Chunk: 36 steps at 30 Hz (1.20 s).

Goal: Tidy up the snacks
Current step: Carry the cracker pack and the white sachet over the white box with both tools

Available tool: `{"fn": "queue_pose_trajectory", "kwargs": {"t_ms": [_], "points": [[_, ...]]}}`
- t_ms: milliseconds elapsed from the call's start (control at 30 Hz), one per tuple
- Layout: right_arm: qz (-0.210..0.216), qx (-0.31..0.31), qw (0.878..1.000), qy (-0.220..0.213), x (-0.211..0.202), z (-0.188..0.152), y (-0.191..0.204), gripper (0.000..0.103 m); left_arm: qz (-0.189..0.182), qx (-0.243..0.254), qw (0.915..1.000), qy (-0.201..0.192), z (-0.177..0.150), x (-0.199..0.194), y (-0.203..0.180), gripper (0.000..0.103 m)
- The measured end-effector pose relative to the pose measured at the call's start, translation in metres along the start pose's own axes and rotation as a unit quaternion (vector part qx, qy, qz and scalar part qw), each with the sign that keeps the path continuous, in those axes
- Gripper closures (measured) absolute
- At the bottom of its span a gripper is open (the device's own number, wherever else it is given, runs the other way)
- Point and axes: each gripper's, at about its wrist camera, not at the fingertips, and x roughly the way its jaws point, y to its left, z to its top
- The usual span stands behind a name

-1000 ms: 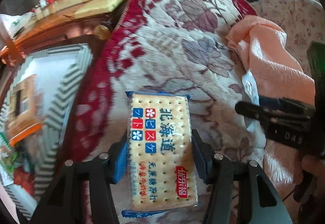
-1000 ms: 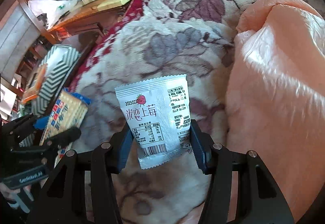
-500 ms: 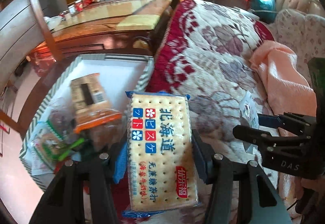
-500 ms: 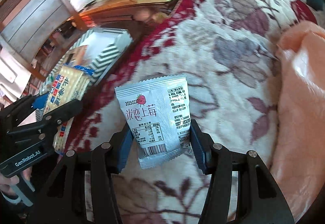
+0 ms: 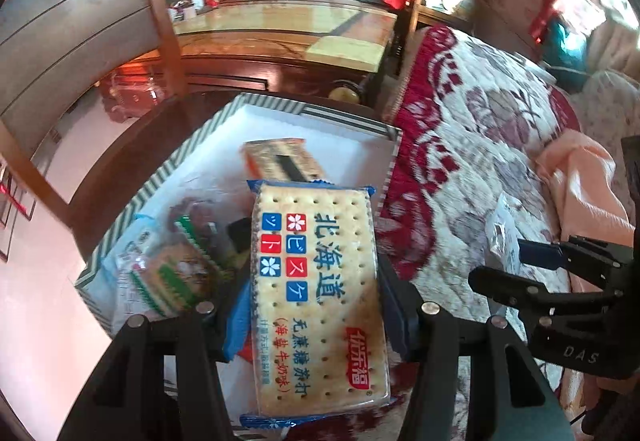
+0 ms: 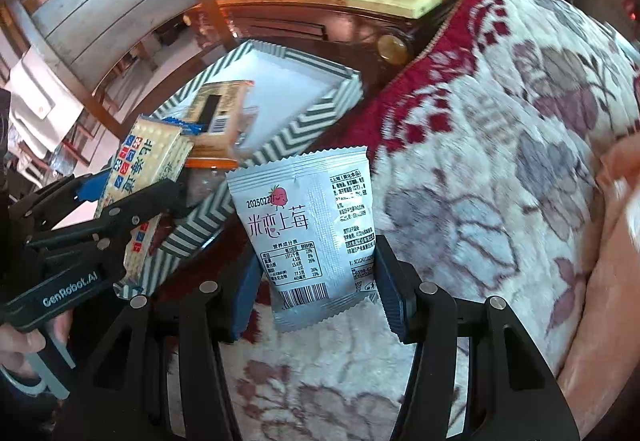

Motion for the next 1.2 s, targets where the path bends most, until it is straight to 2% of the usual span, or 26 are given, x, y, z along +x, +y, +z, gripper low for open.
{"fn": "queue_pose_trajectory", "kwargs": {"t_ms": [733,1200], "points": [[0.012,-0.076,0.997,0.021,0.020,0.032,0.075,0.050,0.029,-0.079,0.9965,0.001,-0.003,-0.002,0.077,0.045],[0.024,-0.107,0.993,0.040,0.039,0.040,0.109,0.050,0.038,-0.103,0.9939,0.010,-0.008,0.008,0.097,0.045]]}}
